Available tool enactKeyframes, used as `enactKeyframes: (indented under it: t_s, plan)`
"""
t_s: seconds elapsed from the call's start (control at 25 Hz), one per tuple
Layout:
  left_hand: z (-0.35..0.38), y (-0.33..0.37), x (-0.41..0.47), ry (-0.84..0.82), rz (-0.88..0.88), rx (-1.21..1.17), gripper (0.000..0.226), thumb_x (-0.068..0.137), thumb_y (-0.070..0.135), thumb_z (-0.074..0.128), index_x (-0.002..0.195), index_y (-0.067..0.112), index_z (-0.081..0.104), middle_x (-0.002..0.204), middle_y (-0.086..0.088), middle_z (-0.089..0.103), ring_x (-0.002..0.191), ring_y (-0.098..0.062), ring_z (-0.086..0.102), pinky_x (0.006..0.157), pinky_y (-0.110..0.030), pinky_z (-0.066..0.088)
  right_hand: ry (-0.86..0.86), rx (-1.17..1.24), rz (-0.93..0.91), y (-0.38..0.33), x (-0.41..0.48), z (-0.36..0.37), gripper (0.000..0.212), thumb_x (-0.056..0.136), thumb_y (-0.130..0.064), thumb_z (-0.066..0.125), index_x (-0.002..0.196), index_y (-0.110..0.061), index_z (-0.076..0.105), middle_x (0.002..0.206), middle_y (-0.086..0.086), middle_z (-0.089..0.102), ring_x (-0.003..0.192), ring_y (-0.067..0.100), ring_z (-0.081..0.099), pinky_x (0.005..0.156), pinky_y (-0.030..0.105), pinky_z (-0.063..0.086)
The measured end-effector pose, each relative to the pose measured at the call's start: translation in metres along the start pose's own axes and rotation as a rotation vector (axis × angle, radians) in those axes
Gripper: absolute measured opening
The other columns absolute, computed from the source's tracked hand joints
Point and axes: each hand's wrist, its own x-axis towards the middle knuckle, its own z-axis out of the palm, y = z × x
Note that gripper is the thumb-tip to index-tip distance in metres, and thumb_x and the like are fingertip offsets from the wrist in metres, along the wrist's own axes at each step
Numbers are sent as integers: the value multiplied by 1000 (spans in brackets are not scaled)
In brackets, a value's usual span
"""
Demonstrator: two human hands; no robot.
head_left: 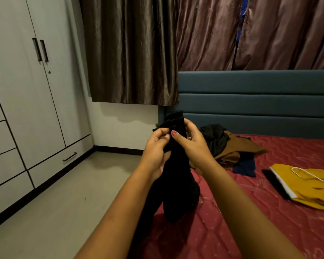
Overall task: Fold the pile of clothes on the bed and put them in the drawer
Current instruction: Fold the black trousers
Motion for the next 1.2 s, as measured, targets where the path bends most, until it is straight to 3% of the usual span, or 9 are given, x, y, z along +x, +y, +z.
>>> enactKeyframes:
  t_s: [0.2,0.36,0.52,0.6,0.76,0.96,1.04,1.12,1.2]
  plan:
    - [-9,-6,3,10,187,149,52,89,-14,49,113,33,51,109,-4,65,99,-22,67,85,-37,57,-59,60,29,10,-6,2,49,88,-3,63,134,-9,49,125,9,63,114,20,62,100,38,49]
    - [-15,-15,11,128,319,358,50,84,-7,56,105,38,55,108,-5,63,96,-22,66,89,-48,55,-12,140,14,18,-13,7,40,90,-2,60,130,-5,51,123,11,64,112,19,63,97,31,50]
    - [-18,-11,13,157,389,799,55,85,12,66,128,40,47,127,-2,36,114,-16,45,99,-26,40,-102,143,46,23,-11,-4,33,93,-4,56,126,-5,55,113,6,67,101,13,67,83,21,54]
    - [-20,-4,15,117,463,1065,51,85,16,67,129,34,50,136,-2,30,121,-16,30,101,-25,31,-176,161,82,25,-10,-12,33,94,-3,53,127,-5,55,112,7,66,99,15,66,82,23,54]
    - [-19,8,23,-147,375,1035,29,85,10,65,107,19,48,110,-3,57,106,-18,52,92,-40,46,-254,161,70,26,-8,-26,40,93,1,53,133,-6,50,124,16,61,114,26,60,99,37,49]
    - [-8,21,31,-65,473,958,40,84,7,66,107,22,38,100,0,57,91,-12,57,80,-25,47,109,-379,-334,63,-17,-28,41,86,-1,61,119,-22,47,109,-1,59,98,17,62,83,32,51]
    - [-2,31,35,-63,550,936,51,83,4,66,118,25,36,110,-1,58,99,-13,57,85,-22,46,63,-607,-424,80,-24,-27,25,81,-3,54,97,-22,57,99,-4,57,91,14,58,77,29,47]
    - [2,45,42,-17,636,993,59,82,2,66,130,22,41,126,-5,54,117,-19,51,98,-29,42,-61,-759,-290,94,-28,-30,28,83,-6,48,78,-31,59,99,-2,58,84,19,57,68,36,46]
    - [3,60,48,47,720,1035,51,80,-1,65,124,17,50,123,-6,55,117,-23,49,100,-38,43,-250,-893,-122,107,-24,-42,37,89,-4,46,78,-35,64,112,-3,57,83,25,58,65,37,43]
